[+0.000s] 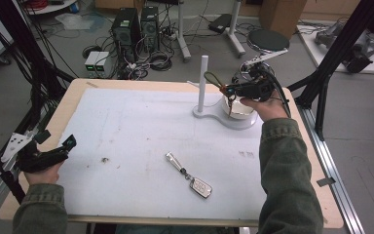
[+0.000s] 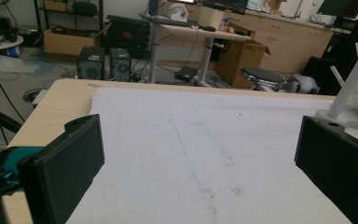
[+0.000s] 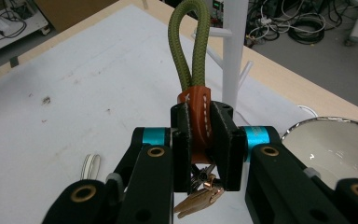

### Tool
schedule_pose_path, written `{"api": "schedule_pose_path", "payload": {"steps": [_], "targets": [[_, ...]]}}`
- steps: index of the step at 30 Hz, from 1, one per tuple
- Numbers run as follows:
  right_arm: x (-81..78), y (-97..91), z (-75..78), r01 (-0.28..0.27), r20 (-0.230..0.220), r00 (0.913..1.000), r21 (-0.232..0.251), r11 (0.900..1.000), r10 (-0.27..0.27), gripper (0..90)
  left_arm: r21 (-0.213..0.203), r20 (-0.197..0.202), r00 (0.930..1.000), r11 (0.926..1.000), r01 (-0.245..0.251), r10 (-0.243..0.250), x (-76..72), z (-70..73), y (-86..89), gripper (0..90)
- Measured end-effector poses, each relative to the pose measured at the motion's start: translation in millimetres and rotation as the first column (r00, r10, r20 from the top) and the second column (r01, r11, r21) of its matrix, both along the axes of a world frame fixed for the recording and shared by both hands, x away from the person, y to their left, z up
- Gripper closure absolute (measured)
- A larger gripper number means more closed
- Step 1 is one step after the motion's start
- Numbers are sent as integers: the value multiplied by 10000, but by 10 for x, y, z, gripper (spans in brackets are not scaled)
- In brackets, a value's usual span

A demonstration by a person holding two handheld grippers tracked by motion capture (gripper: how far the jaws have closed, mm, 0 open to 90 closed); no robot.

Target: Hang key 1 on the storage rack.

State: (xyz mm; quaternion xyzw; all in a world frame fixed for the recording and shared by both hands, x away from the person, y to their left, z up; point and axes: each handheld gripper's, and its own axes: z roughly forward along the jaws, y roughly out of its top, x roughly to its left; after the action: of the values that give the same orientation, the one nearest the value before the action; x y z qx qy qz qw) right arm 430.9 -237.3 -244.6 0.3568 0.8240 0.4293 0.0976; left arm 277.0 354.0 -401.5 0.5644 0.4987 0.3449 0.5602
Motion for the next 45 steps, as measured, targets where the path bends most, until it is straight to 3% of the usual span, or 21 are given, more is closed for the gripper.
{"api": "schedule_pose_path", "payload": {"steps": [22, 45], "targets": [[228, 110, -193, 241, -403, 9989, -194, 9995, -249, 785, 0, 12, 10000, 10000, 22, -22, 1, -2, 7, 18], [402, 279, -467, 654, -31, 9978, -750, 9950, -659, 777, -4, 8, 10000, 10000, 10, -10, 4, -3, 10, 18]]}}
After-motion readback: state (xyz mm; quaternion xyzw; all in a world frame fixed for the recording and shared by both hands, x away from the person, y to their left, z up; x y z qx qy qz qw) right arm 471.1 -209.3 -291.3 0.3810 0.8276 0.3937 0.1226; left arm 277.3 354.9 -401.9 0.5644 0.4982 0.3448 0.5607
